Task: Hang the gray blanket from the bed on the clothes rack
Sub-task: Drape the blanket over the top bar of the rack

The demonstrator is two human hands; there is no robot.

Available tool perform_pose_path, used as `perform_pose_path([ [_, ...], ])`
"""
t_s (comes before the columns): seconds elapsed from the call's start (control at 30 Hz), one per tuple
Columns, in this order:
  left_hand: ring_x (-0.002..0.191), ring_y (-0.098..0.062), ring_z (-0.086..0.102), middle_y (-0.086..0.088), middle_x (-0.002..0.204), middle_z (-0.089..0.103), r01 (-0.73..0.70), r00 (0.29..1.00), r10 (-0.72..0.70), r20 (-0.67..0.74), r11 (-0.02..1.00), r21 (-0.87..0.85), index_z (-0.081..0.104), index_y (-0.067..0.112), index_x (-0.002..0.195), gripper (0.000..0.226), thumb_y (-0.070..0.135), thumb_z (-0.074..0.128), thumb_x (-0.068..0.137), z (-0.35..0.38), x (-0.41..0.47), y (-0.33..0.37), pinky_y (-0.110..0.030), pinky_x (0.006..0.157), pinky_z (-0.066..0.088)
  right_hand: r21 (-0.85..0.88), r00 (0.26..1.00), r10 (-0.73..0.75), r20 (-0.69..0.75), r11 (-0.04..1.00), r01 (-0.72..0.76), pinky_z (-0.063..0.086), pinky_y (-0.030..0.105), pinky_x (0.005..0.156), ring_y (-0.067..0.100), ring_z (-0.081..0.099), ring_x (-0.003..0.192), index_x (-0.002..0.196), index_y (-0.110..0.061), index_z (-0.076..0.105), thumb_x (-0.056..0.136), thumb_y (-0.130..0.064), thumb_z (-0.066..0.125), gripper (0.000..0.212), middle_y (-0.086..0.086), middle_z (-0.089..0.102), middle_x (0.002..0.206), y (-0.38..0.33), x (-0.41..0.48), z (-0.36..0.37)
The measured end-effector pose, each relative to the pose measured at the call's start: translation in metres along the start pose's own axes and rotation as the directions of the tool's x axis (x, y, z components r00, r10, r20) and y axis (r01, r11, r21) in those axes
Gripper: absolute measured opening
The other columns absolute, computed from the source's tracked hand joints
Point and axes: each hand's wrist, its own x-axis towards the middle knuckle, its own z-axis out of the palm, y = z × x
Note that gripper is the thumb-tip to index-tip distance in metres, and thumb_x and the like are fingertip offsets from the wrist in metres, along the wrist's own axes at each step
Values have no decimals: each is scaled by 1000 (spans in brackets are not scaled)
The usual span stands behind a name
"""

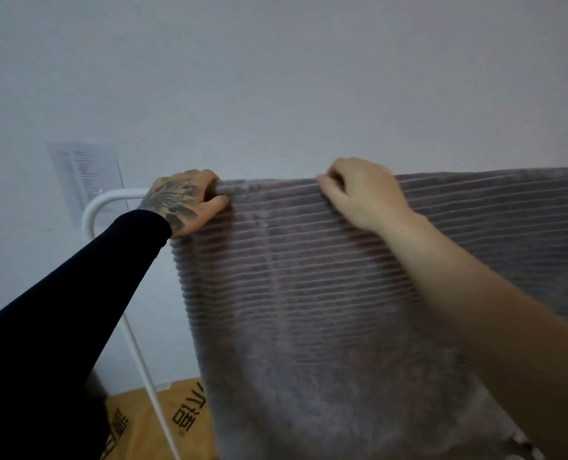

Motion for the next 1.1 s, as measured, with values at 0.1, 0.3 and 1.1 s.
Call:
perform_pose_path([
  [0.1,118,-33,58,-8,125,64,-47,961,3,-276,987,-155,59,22,124,41,51,54,95,4,-18,-10,-46,100,48,45,994,-37,101,998,33,49,46,88,34,66,99,111,-23,67,104,-62,36,50,5,71,105,-39,11,15],
  [0.3,91,-22,71,1,98,73,356,899,-438,23,697,-623,57,20,115,49,61,59,89,29,-55,-31,-43,88,57,-112,997,54,62,993,-47,42,50,97,38,65,109,108,-20,67,104,-65,27,60,11,72,109,-34,12,36],
  [1.1,61,-17,61,0,69,64,462,879,167,446,-531,-711,63,18,81,26,32,54,100,23,-64,12,-30,65,56,-123,989,74,131,991,-57,44,50,91,35,61,86,81,-19,54,105,-67,25,60,5,62,82,-17,11,27],
])
